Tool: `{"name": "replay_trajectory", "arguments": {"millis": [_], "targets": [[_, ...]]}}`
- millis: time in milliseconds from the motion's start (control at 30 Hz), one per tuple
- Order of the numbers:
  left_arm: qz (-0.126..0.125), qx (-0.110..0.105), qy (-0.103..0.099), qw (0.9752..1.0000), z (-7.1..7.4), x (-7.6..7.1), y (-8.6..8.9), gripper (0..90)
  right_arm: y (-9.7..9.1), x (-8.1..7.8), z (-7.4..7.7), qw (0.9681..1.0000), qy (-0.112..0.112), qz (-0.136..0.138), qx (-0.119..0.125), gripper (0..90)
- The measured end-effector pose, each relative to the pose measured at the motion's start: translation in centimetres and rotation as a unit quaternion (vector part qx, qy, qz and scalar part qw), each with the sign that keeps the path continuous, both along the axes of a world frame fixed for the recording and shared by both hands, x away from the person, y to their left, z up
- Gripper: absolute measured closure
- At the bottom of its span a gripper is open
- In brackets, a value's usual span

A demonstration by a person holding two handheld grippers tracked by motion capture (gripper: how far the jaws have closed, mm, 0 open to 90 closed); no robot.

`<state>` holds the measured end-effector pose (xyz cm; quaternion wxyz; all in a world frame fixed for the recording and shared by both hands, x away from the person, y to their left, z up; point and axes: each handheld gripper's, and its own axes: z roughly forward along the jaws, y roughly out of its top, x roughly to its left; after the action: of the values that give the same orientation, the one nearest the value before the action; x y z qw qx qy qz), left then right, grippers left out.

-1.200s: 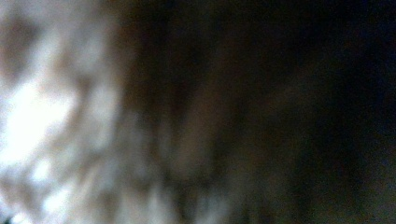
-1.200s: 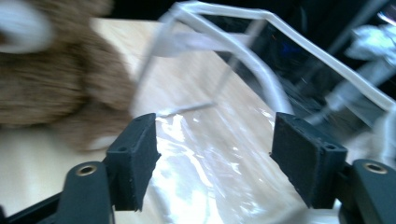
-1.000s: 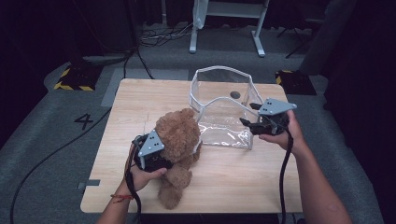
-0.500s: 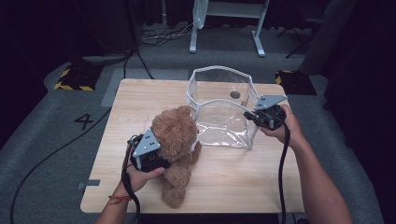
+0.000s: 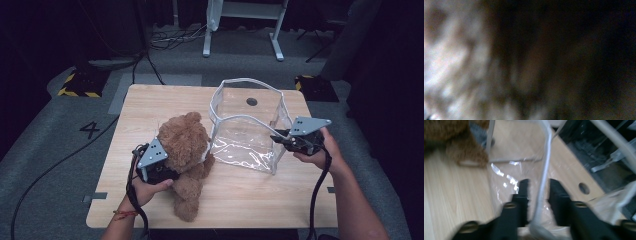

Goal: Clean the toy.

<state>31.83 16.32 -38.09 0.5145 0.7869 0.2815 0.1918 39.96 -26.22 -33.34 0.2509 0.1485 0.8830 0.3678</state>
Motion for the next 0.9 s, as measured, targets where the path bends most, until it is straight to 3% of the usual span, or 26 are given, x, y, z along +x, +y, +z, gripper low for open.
{"name": "replay_trajectory", "arguments": {"millis": [100,200,300,367,433,533,600,633,667,733,800,900], "targets": [[-0.003,-0.003,-0.002,1.0,0.2,-0.2,0.0,42.7,-0.9,-0.2,1.3,0.9992,-0.004,-0.008,0.039,53.0],[-0.004,-0.006,-0.005,1.0,0.4,-0.3,0.1,42.7,-1.4,0.0,2.3,0.9972,-0.016,-0.042,0.061,42.7],[-0.003,-0.008,-0.008,0.9999,0.6,-0.5,0.3,42.7,-1.6,0.8,2.8,0.9922,-0.028,-0.1,0.069,33.7],[-0.001,-0.012,-0.011,0.9999,0.9,-0.7,0.4,42.7,-1.7,1.7,2.8,0.9863,-0.037,-0.15,0.059,30.4],[0.001,-0.015,-0.015,0.9998,1.1,-0.8,0.6,42.7,-1.8,2.9,2.6,0.9825,-0.025,-0.171,0.069,28.2],[0.003,-0.016,-0.019,0.9997,1.3,-1.0,0.8,42.5,-1.8,4.8,1.7,0.9788,0.009,-0.197,0.056,26.9],[0.005,-0.016,-0.02,0.9997,1.4,-1.0,0.9,42.4,-1.8,5.9,1.0,0.9758,0.04,-0.209,0.048,29.3],[0.006,-0.016,-0.021,0.9996,1.4,-1.0,0.9,42.4,-1.8,6.4,0.6,0.9735,0.052,-0.218,0.046,33.4],[0.007,-0.017,-0.021,0.9996,1.4,-1.0,1.0,42.4,-1.7,6.9,0.2,0.9731,0.065,-0.217,0.042,42.5],[0.009,-0.018,-0.019,0.9996,1.4,-1.0,1.1,42.3,-1.7,7.6,-0.4,0.9742,0.087,-0.206,0.033,61.2],[0.01,-0.017,-0.02,0.9996,1.4,-0.9,1.2,42.3,-1.7,7.8,-0.6,0.9776,0.105,-0.179,0.035,77.3],[0.015,-0.02,-0.02,0.9995,1.4,-0.9,1.3,42.2,-1.5,7.6,-0.6,0.9821,0.1,-0.159,0.02,85.6]]}}
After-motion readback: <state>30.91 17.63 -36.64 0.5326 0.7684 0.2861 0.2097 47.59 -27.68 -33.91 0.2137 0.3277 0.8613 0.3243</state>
